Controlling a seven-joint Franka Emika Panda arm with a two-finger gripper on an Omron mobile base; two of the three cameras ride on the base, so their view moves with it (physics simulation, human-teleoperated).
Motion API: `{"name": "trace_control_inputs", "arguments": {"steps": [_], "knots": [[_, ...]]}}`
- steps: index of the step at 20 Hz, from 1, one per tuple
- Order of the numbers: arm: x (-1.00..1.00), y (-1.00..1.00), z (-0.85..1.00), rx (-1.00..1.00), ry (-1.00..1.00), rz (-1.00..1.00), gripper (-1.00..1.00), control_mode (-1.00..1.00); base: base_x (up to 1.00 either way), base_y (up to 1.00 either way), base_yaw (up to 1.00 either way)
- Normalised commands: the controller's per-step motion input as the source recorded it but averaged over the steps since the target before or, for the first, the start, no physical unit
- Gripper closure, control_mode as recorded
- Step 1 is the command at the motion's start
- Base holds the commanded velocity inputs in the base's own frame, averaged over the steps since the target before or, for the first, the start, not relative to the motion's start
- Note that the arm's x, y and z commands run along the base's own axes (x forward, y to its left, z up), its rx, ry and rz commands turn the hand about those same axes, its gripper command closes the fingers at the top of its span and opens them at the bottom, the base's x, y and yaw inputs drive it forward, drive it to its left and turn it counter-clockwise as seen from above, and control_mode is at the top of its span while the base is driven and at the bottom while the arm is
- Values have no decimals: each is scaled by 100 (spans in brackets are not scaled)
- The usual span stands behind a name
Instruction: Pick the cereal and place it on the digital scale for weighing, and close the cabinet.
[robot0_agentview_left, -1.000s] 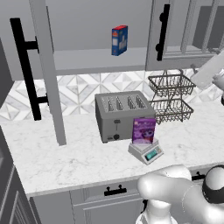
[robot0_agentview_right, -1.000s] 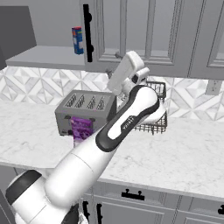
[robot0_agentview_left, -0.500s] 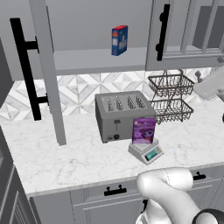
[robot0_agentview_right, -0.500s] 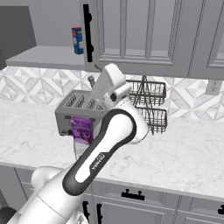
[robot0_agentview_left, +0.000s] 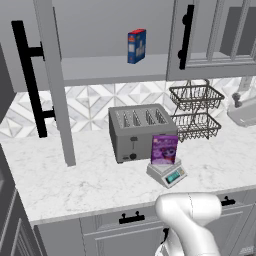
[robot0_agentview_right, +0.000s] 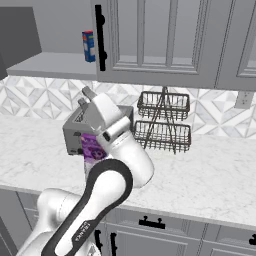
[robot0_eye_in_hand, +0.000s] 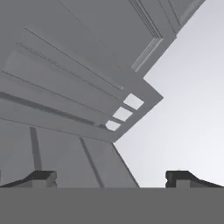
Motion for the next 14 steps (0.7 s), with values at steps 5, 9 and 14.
{"name": "trace_control_inputs", "arguments": {"steps": [5,9,14], "knots": [[-67,93,0,-8,-17,0,-100,-100,0,0,0],[-92,100,0,-17,-6,0,-100,-100,0,0,0],[-98,100,8,-14,4,0,-100,-100,0,0,0]]}}
